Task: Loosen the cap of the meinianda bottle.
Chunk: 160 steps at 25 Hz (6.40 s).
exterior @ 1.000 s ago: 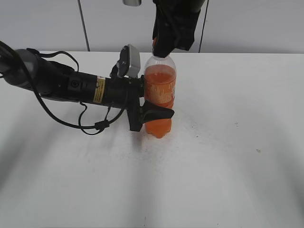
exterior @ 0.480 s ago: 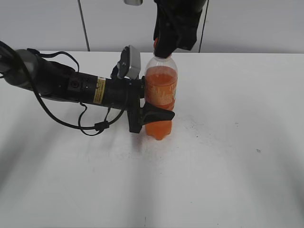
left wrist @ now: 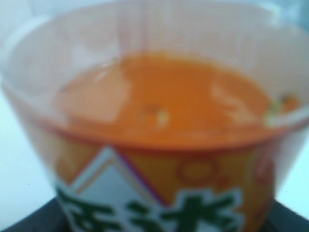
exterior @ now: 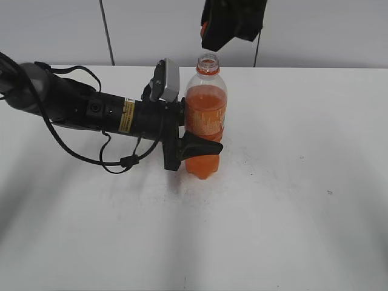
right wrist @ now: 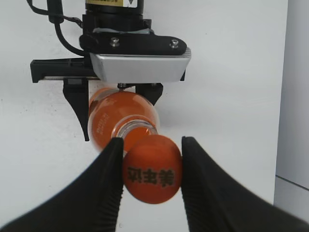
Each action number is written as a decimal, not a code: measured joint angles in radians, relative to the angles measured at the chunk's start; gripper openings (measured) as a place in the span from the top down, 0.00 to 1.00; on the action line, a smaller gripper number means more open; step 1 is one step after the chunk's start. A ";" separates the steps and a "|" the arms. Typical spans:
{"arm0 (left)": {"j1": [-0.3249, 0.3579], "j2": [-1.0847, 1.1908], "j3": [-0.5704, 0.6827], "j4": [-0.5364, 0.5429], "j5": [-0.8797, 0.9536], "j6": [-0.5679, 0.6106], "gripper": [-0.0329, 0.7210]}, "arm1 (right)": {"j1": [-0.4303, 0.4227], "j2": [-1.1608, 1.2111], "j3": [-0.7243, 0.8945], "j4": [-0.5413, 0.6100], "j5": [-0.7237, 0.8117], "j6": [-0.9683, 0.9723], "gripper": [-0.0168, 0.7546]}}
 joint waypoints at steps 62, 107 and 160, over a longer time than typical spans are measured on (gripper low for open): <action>0.000 0.000 0.000 0.000 -0.002 0.002 0.40 | -0.576 0.163 0.722 -0.110 -0.518 1.128 0.62; 0.000 -0.001 0.000 -0.117 -0.087 -0.039 0.22 | -0.577 0.123 0.379 -0.101 -0.282 1.133 0.34; 0.053 -0.599 0.079 -0.169 1.209 -0.454 0.17 | -0.577 -0.023 0.078 -0.024 -0.013 1.135 0.34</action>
